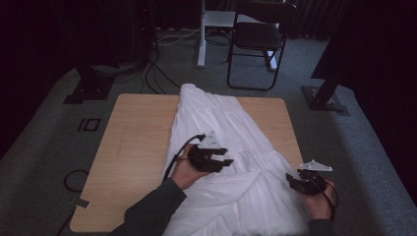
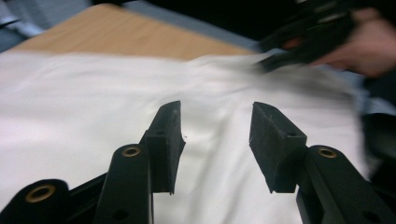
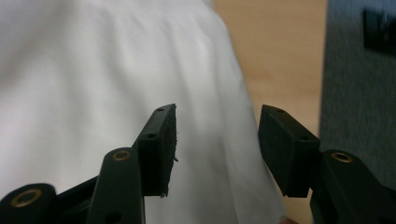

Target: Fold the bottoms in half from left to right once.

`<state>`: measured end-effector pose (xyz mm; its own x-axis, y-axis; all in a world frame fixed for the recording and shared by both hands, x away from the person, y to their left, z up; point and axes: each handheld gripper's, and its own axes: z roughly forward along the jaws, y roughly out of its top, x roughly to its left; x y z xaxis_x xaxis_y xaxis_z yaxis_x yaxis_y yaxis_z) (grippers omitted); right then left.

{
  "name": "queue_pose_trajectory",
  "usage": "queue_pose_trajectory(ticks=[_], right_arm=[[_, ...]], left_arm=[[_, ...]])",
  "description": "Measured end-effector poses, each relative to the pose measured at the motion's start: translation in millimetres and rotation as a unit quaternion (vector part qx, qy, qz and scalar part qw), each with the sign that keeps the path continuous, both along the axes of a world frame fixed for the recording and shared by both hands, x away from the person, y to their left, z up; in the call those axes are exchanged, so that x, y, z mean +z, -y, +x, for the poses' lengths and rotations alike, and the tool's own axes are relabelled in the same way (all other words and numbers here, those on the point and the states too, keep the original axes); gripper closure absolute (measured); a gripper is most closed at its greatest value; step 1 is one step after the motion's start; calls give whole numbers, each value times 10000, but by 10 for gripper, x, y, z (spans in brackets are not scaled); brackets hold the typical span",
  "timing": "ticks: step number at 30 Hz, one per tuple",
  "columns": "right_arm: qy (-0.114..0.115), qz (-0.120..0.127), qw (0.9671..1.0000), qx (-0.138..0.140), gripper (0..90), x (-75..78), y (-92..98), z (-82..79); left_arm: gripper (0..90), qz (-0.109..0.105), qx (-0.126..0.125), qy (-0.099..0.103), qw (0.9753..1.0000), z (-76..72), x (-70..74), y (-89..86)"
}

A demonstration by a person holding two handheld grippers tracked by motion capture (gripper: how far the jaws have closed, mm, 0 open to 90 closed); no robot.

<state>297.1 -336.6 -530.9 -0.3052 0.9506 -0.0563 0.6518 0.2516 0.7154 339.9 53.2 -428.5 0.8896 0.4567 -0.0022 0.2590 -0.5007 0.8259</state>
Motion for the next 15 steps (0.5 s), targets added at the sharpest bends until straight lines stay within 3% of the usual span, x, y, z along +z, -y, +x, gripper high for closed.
queue_pose_trajectory(ticks=[3, 4, 5, 8, 10, 12, 15], right_arm=[[221, 153, 9989, 376, 556, 211, -235, -25], [287, 186, 9979, 552, 603, 270, -321, -24], [355, 227, 9960, 789, 652, 340, -464, -11], [380, 206, 9929, 1111, 663, 395, -689, 51], [171, 226, 9914, 1276, 531, 345, -903, 201], [52, 233, 9915, 1278, 487, 302, -957, 259], [-366, 360, 9915, 1198, 441, 144, -1055, 399]], left_arm=[[520, 179, 598, 135, 9980, 34, -77, -351], [517, 241, 881, 105, 9958, 43, -144, -552], [513, 272, 1029, 58, 9943, 42, -184, -648], [505, 507, 1424, 1, 9885, 9, -356, -953], [494, 652, 1674, -98, 9837, -14, -495, -1125], [489, 649, 1837, -245, 9805, -29, -621, -1261], [484, 569, 1960, -449, 9779, -30, -762, -1369]])
